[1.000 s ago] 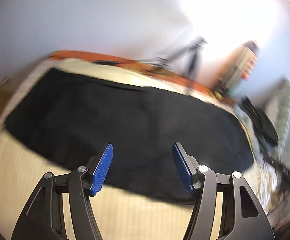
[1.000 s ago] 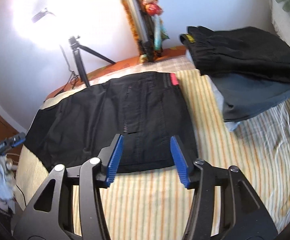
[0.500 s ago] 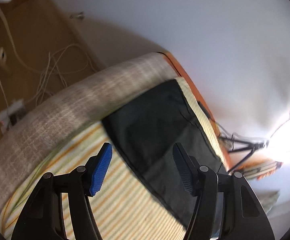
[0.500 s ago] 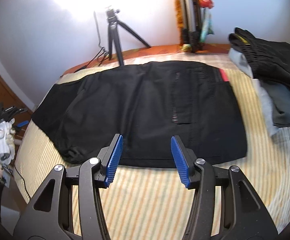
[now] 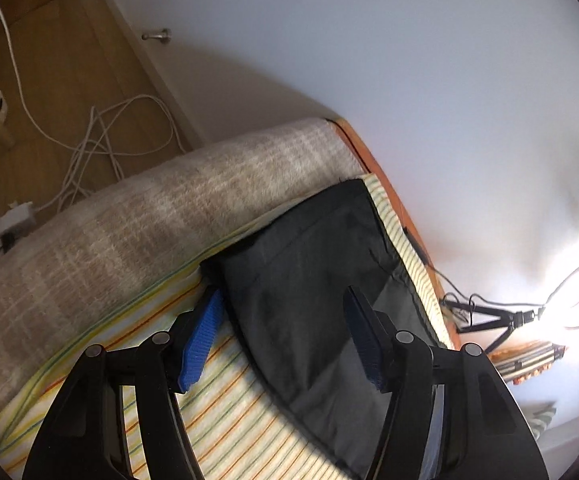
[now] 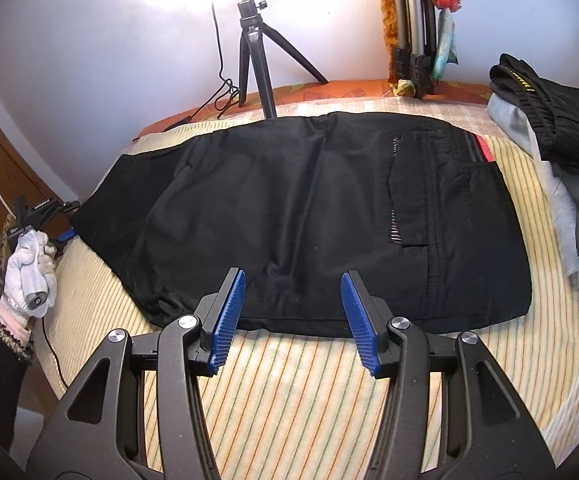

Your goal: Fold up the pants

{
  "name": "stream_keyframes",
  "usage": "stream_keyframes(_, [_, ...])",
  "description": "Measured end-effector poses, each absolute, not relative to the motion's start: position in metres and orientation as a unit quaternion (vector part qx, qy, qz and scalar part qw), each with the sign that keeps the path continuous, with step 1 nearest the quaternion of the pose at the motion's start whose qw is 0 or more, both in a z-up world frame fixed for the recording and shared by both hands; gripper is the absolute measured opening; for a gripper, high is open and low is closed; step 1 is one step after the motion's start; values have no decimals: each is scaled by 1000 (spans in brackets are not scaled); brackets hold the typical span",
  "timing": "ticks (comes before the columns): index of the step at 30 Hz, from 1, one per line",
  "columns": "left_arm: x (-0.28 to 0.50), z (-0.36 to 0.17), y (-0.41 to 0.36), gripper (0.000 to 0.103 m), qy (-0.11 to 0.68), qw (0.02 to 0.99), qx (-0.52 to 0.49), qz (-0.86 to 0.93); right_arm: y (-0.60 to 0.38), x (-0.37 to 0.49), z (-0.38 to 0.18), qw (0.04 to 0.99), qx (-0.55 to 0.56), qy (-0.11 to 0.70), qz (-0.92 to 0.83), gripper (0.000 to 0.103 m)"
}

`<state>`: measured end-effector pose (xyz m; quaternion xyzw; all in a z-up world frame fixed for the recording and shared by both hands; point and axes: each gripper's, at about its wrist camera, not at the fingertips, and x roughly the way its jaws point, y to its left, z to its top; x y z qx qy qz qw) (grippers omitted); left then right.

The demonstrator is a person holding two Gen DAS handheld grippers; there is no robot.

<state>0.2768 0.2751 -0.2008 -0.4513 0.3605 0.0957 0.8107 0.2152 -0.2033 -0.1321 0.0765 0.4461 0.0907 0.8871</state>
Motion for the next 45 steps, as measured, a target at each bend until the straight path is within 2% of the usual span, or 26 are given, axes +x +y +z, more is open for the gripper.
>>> stream_keyframes(1, [277,-201,275,44,360,811,-450,100,-202,215,-132,887,74,446,91,53])
stream_keyframes(2, [278,-203,274,30,360,811,-448,106,-201,215,-132,887,72,446,92,53])
stream_keyframes(3, [279,-205,275,20,358,810,-451,110,-200,215,-132,887,69,446,92,53])
stream_keyframes(6, [282,-204,273,10,353,818,-441,109,-198,215,-132,887,67,447,91,53])
stream_keyframes(8, [283,-198,267,7,349,831,-420,107,-199,216,-132,887,65,448,91,53])
stream_keyframes(17, [288,-140,191,6,331,906,-262,30,-199,229,-140,879,77,460,99,53])
stream_keyframes(24, [286,-141,101,6,370,917,-140,-59,-185,272,-147,855,152,471,155,53])
stream_keyframes(31, [283,-151,66,6,398,901,-137,-107,-142,318,-155,830,183,485,206,54])
stream_keyframes(38, [271,-133,46,6,383,902,-149,-133,-101,364,-157,801,238,492,243,54])
stream_keyframes(45, [258,-130,11,6,377,906,-109,-160,-97,380,-169,769,305,505,245,54])
